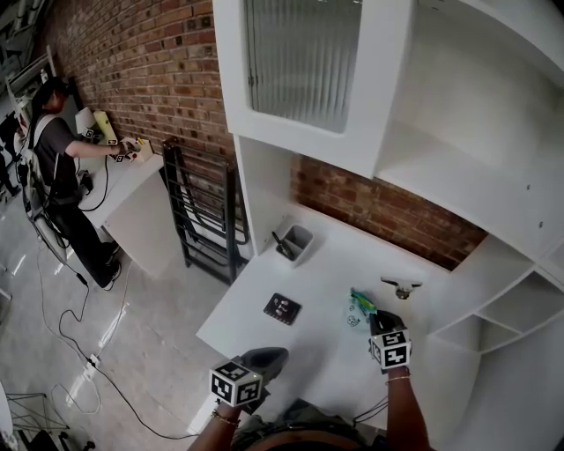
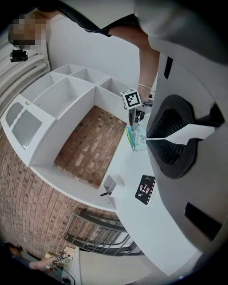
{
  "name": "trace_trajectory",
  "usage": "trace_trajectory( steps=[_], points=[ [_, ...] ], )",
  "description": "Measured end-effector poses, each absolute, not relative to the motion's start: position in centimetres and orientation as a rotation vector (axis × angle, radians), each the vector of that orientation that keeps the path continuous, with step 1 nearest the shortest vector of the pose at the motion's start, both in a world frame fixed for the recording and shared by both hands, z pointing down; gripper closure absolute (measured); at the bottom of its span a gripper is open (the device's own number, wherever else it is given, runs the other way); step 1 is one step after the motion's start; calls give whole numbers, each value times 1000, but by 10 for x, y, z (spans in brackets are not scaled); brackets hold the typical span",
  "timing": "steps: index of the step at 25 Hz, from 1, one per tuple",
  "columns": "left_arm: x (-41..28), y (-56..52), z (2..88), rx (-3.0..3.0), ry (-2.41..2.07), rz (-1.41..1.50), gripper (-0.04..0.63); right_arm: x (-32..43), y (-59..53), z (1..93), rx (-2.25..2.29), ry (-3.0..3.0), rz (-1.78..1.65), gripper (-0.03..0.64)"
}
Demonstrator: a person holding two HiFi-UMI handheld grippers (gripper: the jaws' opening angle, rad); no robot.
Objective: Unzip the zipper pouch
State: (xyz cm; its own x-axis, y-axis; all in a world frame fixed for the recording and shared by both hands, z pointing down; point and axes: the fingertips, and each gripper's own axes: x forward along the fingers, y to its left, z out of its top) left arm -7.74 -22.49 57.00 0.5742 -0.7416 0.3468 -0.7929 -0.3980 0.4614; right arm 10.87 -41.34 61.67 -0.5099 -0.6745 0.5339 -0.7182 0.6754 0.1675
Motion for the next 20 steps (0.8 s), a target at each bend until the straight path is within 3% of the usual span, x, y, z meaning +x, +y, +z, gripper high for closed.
trace_trajectory(
  steps=[10,20],
  points=[
    [-67,-225,571,2240,-1181,145,584,121,-388,644,1110,-2320,245,606],
    [-59,-215,575,2245,-1141,135,584,142,-366,648,1158,-2322,354,560]
  ],
)
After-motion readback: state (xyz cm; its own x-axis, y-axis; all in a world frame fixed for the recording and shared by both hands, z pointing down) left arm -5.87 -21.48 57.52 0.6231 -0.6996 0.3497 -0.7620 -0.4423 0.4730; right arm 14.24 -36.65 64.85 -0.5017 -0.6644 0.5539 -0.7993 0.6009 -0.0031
